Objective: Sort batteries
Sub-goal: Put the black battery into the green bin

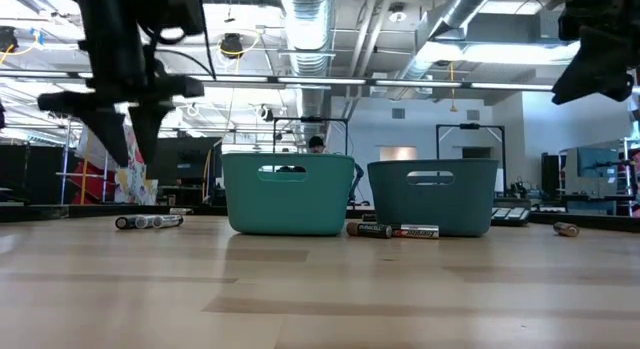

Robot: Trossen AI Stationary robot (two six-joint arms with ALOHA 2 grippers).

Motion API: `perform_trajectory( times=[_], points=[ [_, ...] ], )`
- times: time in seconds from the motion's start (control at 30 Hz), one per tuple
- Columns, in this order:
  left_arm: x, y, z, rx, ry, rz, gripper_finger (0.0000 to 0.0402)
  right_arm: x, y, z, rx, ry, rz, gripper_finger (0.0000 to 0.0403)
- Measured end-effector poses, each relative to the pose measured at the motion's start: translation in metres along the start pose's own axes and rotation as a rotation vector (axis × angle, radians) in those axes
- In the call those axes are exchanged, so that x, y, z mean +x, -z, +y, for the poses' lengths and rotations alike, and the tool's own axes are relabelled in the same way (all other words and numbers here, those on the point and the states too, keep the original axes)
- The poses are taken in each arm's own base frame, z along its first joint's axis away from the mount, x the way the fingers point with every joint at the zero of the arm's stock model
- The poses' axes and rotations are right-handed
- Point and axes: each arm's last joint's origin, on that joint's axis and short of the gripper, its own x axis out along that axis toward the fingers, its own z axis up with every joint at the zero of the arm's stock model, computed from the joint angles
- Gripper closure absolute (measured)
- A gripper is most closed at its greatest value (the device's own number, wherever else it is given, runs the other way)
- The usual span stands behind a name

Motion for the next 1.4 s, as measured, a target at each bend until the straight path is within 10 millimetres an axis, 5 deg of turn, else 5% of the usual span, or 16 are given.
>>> perform_trajectory(
  times=[0.33, 0.83, 1.23, 1.4],
  points=[
    [0.039, 0.014, -0.016, 0.034, -0.126, 0.135, 0.0260, -0.009, 0.005, -0.008, 0.008, -0.016, -0.018, 0.0294],
    [0.067, 0.022, -0.011, 0.032, -0.157, 0.165, 0.0260, -0.011, 0.005, -0.010, 0.012, -0.025, -0.027, 0.0294],
    [0.071, 0.022, -0.008, 0.107, -0.142, 0.145, 0.0261, -0.011, 0.005, -0.010, 0.012, -0.025, -0.027, 0.0294],
    [0.071, 0.021, -0.008, 0.167, -0.135, 0.148, 0.0291, -0.011, 0.005, -0.010, 0.012, -0.025, -0.027, 0.0294]
  ],
)
